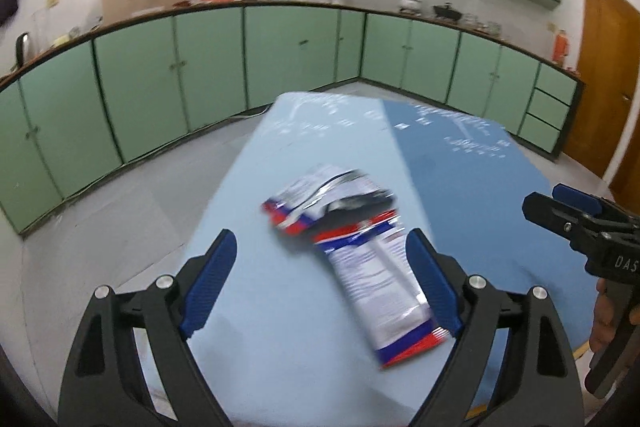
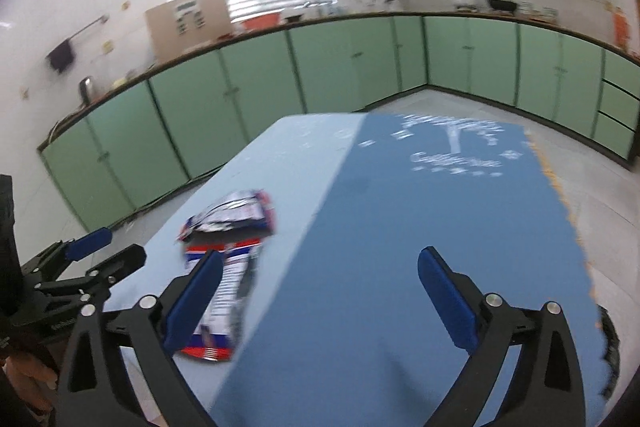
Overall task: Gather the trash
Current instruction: 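Grasp a white-blue snack wrapper with the right gripper while the left approaches the other wrapper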
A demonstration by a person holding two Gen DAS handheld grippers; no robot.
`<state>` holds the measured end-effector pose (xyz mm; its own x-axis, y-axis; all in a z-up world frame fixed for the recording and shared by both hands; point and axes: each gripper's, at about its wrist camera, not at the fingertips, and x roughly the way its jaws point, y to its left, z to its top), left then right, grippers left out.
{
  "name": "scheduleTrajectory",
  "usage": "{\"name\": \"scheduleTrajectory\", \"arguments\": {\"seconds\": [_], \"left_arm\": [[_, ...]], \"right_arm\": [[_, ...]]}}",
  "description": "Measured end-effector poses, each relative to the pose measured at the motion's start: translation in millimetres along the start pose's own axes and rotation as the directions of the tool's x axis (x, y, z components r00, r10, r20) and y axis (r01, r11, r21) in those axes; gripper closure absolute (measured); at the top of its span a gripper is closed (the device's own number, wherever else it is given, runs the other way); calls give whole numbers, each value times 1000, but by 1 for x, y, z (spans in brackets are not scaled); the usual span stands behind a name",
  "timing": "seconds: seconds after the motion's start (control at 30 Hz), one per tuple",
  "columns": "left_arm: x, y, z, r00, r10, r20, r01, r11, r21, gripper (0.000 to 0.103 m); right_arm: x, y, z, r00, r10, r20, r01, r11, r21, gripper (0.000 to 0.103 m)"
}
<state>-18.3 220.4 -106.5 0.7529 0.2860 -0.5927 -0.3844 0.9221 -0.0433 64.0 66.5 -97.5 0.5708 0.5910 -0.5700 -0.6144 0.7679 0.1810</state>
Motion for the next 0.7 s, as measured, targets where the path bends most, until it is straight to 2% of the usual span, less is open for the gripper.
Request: {"name": "scheduleTrajectory", "arguments": {"seconds": [0.17,0.43,0.7], "left_arm": [[3,25,-17,999,36,-20,-36,999,-15,19],[7,47,-33,998,56,-32,-58,998,-39,19],[8,55,-33,998,54,-21,-55,997,-56,19]], "right_arm": [[23,25,-10,999,9,-34,-9,1000,-3,8],[52,46,-23,995,11,-94,-13,1000,-26,16],[76,62,-33,985,35,-169,-45,997,-56,36]]}}
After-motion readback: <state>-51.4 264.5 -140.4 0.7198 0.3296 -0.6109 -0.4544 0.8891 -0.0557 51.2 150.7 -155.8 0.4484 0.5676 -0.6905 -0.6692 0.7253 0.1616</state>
